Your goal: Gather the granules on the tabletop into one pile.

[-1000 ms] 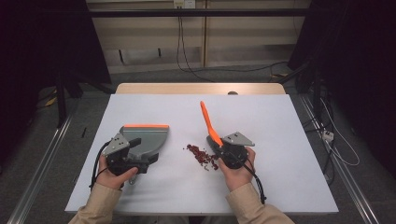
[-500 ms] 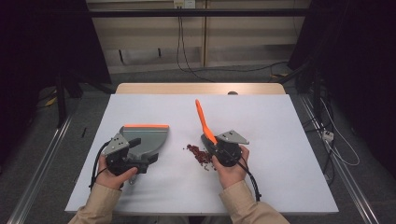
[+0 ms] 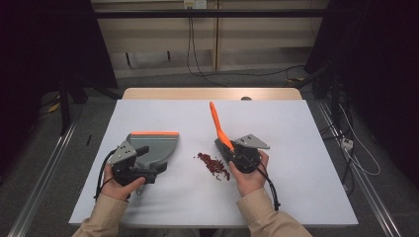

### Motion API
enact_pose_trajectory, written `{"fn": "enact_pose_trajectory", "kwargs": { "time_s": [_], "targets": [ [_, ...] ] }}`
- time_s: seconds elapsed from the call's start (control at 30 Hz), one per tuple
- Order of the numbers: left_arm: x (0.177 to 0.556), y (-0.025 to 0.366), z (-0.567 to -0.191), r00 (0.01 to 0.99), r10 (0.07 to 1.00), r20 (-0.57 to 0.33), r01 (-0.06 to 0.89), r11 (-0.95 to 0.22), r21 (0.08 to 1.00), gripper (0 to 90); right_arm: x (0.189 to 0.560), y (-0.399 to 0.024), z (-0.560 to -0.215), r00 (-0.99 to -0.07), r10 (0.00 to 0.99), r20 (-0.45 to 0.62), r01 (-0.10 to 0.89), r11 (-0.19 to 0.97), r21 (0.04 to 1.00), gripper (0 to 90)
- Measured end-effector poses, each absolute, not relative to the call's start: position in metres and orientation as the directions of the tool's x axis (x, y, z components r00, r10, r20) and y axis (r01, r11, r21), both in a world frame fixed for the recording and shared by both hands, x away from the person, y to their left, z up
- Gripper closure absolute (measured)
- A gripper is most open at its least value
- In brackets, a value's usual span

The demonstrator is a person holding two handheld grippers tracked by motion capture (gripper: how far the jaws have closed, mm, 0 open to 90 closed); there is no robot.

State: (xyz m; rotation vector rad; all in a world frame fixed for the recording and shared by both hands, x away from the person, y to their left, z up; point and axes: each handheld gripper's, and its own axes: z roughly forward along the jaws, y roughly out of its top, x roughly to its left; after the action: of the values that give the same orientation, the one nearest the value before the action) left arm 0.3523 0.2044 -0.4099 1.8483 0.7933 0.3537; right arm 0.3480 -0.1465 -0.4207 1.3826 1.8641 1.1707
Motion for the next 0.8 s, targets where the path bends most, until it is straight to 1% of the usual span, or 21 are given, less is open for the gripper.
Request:
{"fn": "enact_pose_trajectory", "kwargs": {
  "time_s": [0.13, 0.23, 0.43, 0.67, 0.8],
  "targets": [
    [0.352, 0.204, -0.409, 0.739, 0.664, -0.116, 0.356, -0.238, 0.904, 7.2, 0.345, -0.148, -0.426, -0.319, 0.946, 0.051, 0.485, 0.117, 0.867, 71.2],
    [0.352, 0.203, -0.410, 0.738, 0.663, -0.121, 0.359, -0.235, 0.903, 7.2, 0.343, -0.141, -0.429, -0.332, 0.943, 0.026, 0.472, 0.142, 0.870, 71.1],
    [0.353, 0.204, -0.410, 0.736, 0.665, -0.123, 0.359, -0.230, 0.905, 7.2, 0.343, -0.130, -0.429, -0.363, 0.931, 0.028, 0.468, 0.156, 0.870, 71.1],
    [0.353, 0.203, -0.410, 0.738, 0.664, -0.123, 0.362, -0.235, 0.902, 7.2, 0.344, -0.132, -0.429, -0.370, 0.927, 0.052, 0.474, 0.140, 0.869, 71.2],
    [0.353, 0.204, -0.410, 0.736, 0.664, -0.130, 0.364, -0.228, 0.903, 7.2, 0.345, -0.135, -0.427, -0.394, 0.917, 0.052, 0.461, 0.149, 0.875, 71.2]
  ]
}}
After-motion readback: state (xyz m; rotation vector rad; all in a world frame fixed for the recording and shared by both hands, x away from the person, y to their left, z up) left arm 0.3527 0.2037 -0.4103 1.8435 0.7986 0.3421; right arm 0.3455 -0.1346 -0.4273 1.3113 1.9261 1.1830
